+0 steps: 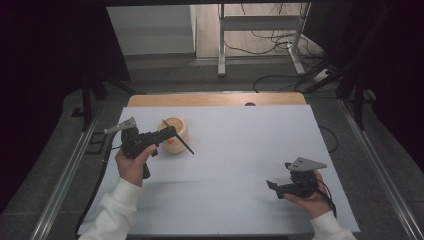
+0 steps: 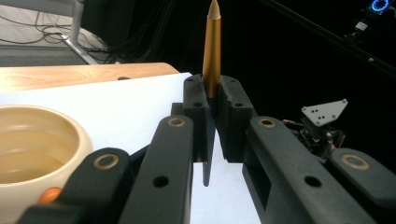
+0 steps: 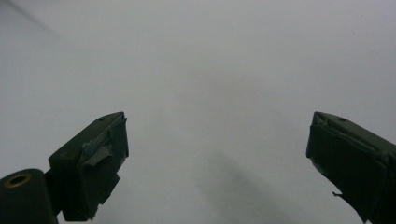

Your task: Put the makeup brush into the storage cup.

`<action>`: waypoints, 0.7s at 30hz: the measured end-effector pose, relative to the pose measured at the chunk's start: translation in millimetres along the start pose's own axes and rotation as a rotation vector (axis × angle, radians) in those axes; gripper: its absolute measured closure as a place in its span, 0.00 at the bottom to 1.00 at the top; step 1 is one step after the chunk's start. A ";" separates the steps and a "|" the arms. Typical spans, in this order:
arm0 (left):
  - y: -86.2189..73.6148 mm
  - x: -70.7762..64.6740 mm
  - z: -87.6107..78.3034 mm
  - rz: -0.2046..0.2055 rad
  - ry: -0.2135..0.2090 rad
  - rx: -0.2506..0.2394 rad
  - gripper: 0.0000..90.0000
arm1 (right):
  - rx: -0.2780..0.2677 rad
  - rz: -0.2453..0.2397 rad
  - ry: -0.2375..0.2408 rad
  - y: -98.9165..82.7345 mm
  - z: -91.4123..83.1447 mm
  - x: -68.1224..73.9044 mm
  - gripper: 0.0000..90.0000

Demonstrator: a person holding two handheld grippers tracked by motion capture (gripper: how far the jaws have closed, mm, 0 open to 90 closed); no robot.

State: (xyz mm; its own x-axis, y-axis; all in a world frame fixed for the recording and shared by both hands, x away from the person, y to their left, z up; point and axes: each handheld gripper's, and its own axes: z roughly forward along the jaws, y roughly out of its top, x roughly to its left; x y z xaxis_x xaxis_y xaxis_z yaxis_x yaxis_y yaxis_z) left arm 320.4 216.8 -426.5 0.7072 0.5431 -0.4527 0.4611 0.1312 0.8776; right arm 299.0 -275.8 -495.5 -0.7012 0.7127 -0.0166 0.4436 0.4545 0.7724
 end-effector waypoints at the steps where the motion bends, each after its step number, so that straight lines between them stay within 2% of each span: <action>1: 0.7 1.0 -0.6 -0.002 0.002 0.000 0.93 | 0.000 0.000 0.000 0.0 0.1 0.0 0.06; 12: 11.2 13.2 -7.6 -0.025 0.027 -0.019 0.93 | 0.004 0.000 0.000 -0.1 0.5 0.2 0.07; 21: 21.0 18.5 -11.4 -0.026 0.045 -0.028 0.93 | 0.008 -0.001 0.000 -0.2 1.0 0.1 0.07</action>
State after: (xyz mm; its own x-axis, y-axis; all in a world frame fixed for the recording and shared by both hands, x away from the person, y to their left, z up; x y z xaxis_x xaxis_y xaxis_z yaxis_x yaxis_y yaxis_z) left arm 337.0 239.1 -414.6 0.6699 0.5761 -0.4684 0.4637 0.1682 0.8699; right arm 299.3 -275.2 -496.4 -0.7013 0.7127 -0.0175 0.4477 0.4593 0.7672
